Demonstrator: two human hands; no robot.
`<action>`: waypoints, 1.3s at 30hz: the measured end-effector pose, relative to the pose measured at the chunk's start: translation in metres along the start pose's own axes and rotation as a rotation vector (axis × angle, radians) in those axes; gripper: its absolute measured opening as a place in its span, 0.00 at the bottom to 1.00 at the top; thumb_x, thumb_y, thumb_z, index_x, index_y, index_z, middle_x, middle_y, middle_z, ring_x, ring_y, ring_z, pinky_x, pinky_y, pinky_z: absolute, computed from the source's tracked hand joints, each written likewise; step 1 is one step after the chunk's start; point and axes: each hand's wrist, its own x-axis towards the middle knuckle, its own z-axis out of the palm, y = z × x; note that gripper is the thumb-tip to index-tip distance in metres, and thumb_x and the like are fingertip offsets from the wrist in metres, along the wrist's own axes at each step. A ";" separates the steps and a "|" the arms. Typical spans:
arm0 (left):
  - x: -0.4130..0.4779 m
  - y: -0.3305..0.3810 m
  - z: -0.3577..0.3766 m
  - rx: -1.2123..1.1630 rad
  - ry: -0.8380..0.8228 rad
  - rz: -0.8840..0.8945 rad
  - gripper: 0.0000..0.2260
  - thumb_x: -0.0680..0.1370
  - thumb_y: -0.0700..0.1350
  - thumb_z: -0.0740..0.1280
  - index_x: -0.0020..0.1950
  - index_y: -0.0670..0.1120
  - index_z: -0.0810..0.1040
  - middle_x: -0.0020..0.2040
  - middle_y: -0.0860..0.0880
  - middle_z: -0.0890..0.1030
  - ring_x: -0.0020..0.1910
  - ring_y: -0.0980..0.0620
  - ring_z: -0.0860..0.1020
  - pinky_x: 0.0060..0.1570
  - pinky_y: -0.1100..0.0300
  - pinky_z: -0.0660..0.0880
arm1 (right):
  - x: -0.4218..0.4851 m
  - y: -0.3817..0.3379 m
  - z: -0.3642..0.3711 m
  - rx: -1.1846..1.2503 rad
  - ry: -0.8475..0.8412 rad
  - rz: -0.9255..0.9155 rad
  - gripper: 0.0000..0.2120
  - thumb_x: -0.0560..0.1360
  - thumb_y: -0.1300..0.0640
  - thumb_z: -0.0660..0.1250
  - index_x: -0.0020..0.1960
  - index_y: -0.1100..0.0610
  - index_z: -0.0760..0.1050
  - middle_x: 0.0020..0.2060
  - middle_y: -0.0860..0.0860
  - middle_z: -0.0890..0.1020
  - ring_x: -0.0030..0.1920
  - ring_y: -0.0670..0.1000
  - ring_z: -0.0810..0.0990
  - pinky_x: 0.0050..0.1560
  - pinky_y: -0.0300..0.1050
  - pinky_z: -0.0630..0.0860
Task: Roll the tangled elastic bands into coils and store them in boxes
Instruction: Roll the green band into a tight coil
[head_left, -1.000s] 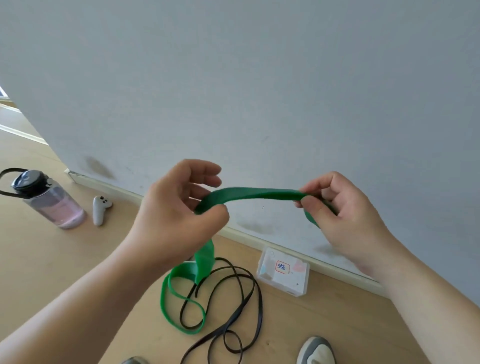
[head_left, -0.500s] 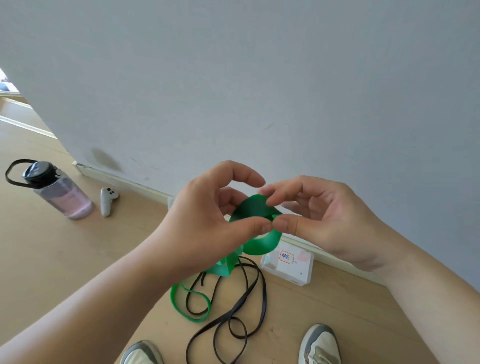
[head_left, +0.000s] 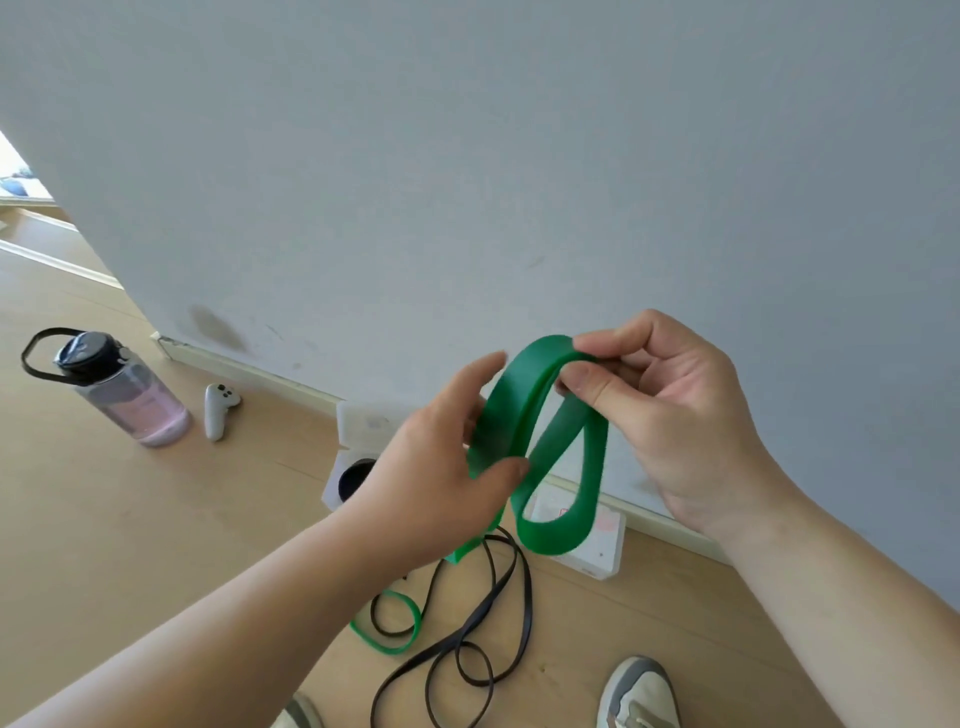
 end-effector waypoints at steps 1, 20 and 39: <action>0.001 -0.002 0.000 0.014 0.020 -0.022 0.32 0.75 0.47 0.75 0.76 0.61 0.67 0.49 0.58 0.82 0.52 0.59 0.81 0.58 0.54 0.80 | 0.000 0.001 -0.001 -0.005 0.029 0.010 0.14 0.74 0.67 0.75 0.41 0.48 0.82 0.44 0.56 0.88 0.50 0.62 0.86 0.60 0.63 0.81; -0.010 0.029 -0.025 -0.187 0.139 0.060 0.16 0.73 0.37 0.78 0.53 0.54 0.79 0.55 0.58 0.85 0.47 0.52 0.87 0.50 0.47 0.84 | -0.008 0.003 0.004 -0.168 -0.338 0.075 0.14 0.72 0.66 0.78 0.50 0.53 0.76 0.54 0.50 0.87 0.60 0.50 0.84 0.70 0.54 0.75; 0.006 0.008 -0.044 -0.119 0.246 -0.032 0.20 0.72 0.39 0.79 0.59 0.54 0.80 0.49 0.56 0.86 0.47 0.58 0.85 0.50 0.58 0.83 | 0.007 0.012 -0.014 -0.255 0.024 0.138 0.08 0.81 0.58 0.69 0.49 0.45 0.80 0.46 0.49 0.87 0.53 0.54 0.85 0.62 0.61 0.79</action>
